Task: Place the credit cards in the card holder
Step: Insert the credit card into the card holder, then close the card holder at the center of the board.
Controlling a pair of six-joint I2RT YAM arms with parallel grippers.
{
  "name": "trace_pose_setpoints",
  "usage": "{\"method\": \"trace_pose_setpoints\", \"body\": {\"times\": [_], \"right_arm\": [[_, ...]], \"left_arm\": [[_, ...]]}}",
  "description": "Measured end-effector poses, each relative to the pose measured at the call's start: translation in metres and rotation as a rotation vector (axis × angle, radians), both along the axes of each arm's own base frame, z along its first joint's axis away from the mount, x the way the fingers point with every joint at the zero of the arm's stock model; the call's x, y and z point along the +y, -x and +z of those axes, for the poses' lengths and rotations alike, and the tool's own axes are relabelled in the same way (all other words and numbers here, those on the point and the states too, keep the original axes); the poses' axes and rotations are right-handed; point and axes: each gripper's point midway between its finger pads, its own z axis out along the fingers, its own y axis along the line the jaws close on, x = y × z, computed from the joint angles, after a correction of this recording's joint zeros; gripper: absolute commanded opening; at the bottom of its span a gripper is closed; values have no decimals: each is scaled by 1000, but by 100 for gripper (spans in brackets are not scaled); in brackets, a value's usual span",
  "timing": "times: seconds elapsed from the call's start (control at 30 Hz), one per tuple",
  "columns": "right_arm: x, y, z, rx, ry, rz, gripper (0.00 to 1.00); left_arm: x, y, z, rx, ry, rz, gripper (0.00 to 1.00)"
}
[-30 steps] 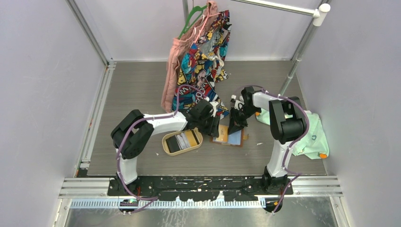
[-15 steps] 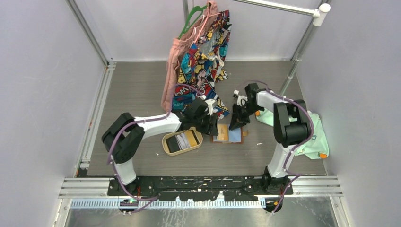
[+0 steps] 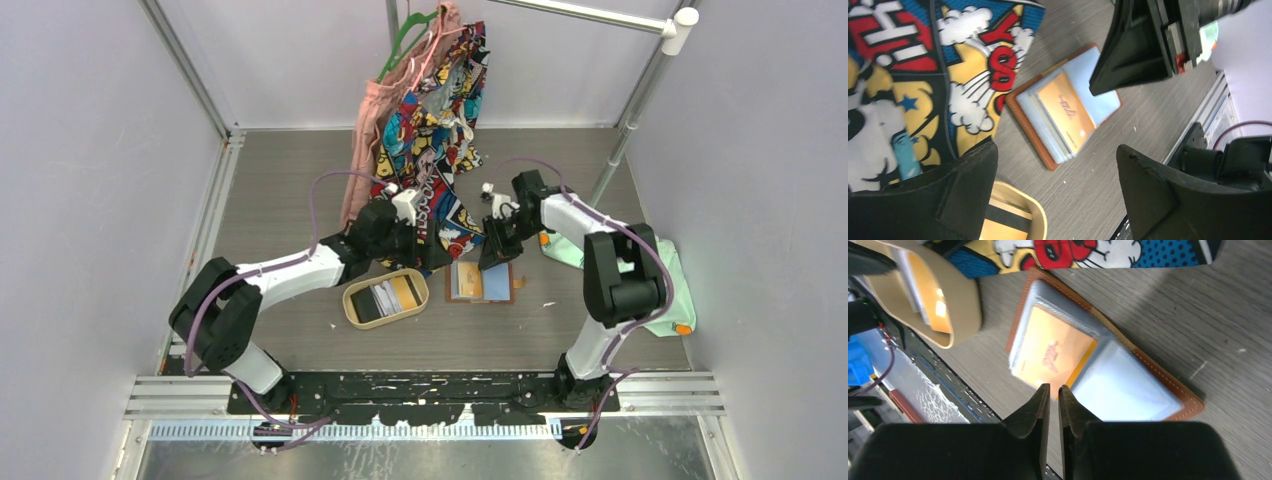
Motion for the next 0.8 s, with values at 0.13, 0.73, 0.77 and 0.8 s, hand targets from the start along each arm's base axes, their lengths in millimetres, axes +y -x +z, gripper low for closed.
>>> {"method": "trace_pose_setpoints", "body": {"times": [0.13, 0.73, 0.77, 0.8], "right_arm": [[1, 9, -31, 103, 62, 22, 17], [-1, 19, -52, 246, 121, 32, 17], [-2, 18, -51, 251, 118, 27, 17], [-3, 18, -51, 257, 113, 22, 17]], "left_arm": [[10, -7, -18, 85, 18, 50, 78], [-34, 4, -62, 270, 40, 36, 71], [-36, 3, -62, 272, 42, 37, 71], [-37, 2, -63, 274, 41, 37, 71]]}}
